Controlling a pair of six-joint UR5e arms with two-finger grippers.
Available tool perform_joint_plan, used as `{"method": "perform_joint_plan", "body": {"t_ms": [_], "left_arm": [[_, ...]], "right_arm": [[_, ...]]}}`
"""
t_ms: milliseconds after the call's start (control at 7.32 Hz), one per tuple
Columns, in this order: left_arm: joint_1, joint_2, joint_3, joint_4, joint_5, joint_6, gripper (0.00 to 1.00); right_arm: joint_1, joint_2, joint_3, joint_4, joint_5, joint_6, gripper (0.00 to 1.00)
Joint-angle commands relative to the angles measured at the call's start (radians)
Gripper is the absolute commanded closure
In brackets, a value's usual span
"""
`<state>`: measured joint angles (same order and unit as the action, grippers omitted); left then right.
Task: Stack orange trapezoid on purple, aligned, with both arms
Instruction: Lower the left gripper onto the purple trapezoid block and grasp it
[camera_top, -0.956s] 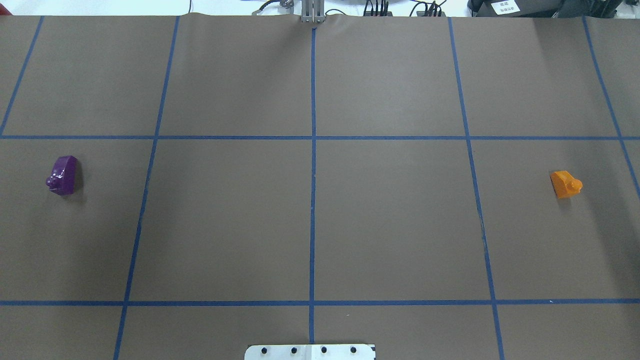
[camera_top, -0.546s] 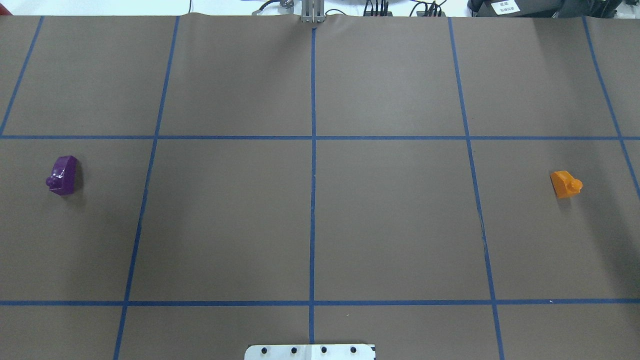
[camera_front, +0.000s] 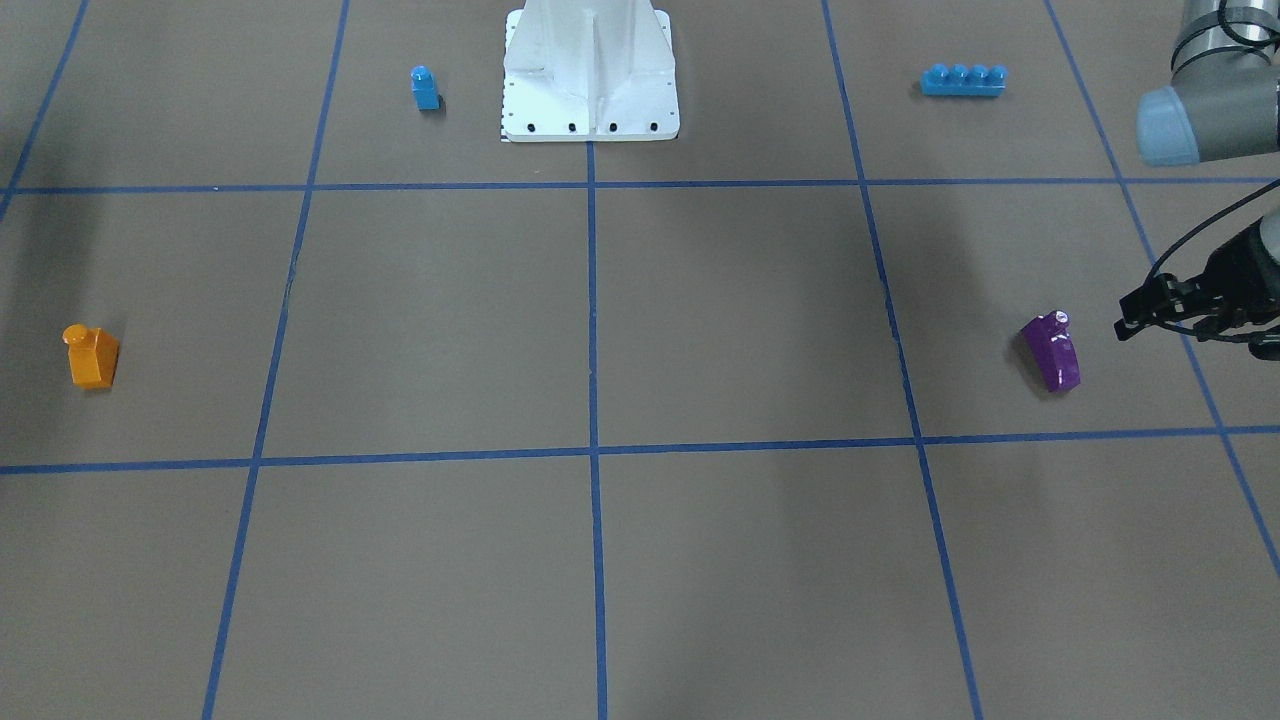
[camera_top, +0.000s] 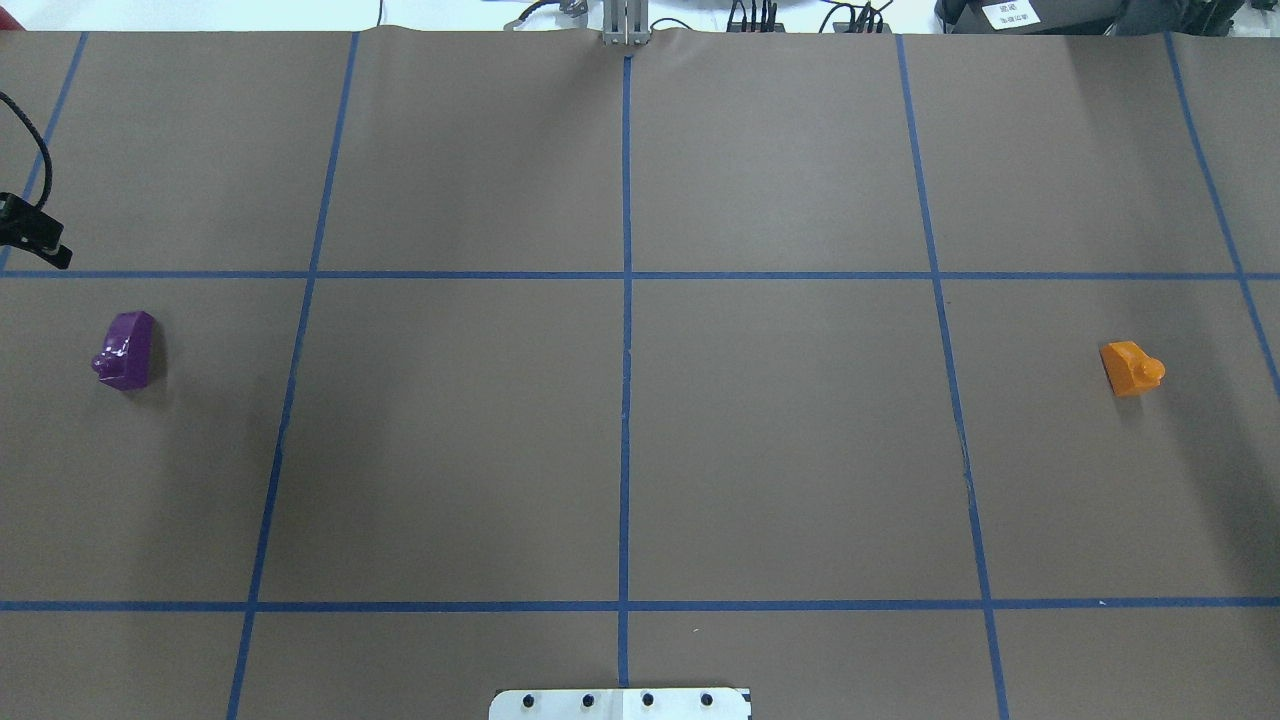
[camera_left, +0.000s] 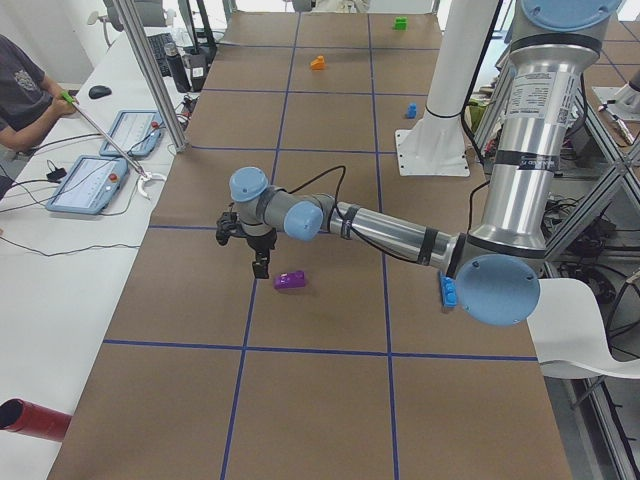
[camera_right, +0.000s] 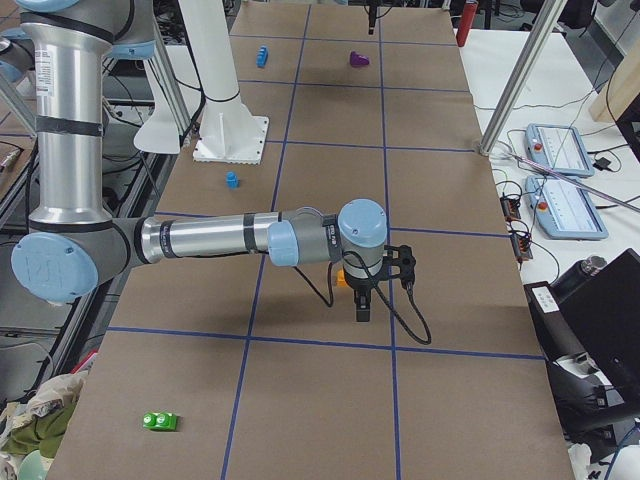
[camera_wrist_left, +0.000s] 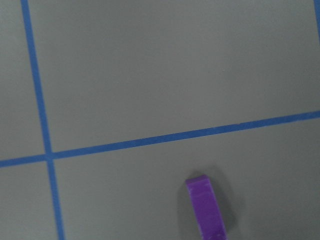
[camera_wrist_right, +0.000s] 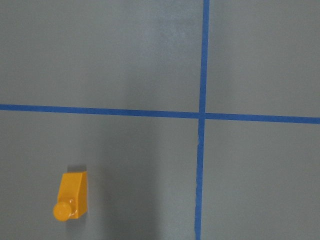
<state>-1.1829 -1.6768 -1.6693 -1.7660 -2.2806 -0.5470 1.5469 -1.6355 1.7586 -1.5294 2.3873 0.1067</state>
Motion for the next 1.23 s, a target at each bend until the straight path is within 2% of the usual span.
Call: {"method": "perform_joint_plan", "body": {"t_ms": [0,410,683,820,956,1093], "left_arm": [[0.113,0.067,0.006,-0.173,0.090,-0.232,0.00],[0.222,0.068,0.106,-0.324,0.147,-0.351,0.00],[0.239,0.068,0.114,-0.339,0.147,-0.356,0.00],[0.240,0.069,0.117,-0.339,0.147,-0.349,0.17],[0.240,0.071,0.118,-0.337,0.147,-0.344,0.42],[0.240,0.083,0.115,-0.339,0.147,-0.340,0.80]], "right_arm": [[-0.001,-0.001,-0.002,0.000,0.050,0.014,0.00],[-0.001,0.000,-0.001,0.000,0.052,0.016,0.00],[-0.001,0.000,-0.002,0.000,0.052,0.018,0.00],[-0.001,0.000,-0.002,0.000,0.053,0.018,0.00],[-0.001,0.000,-0.002,0.000,0.053,0.018,0.00],[-0.001,0.000,-0.002,0.000,0.053,0.018,0.00]]}}
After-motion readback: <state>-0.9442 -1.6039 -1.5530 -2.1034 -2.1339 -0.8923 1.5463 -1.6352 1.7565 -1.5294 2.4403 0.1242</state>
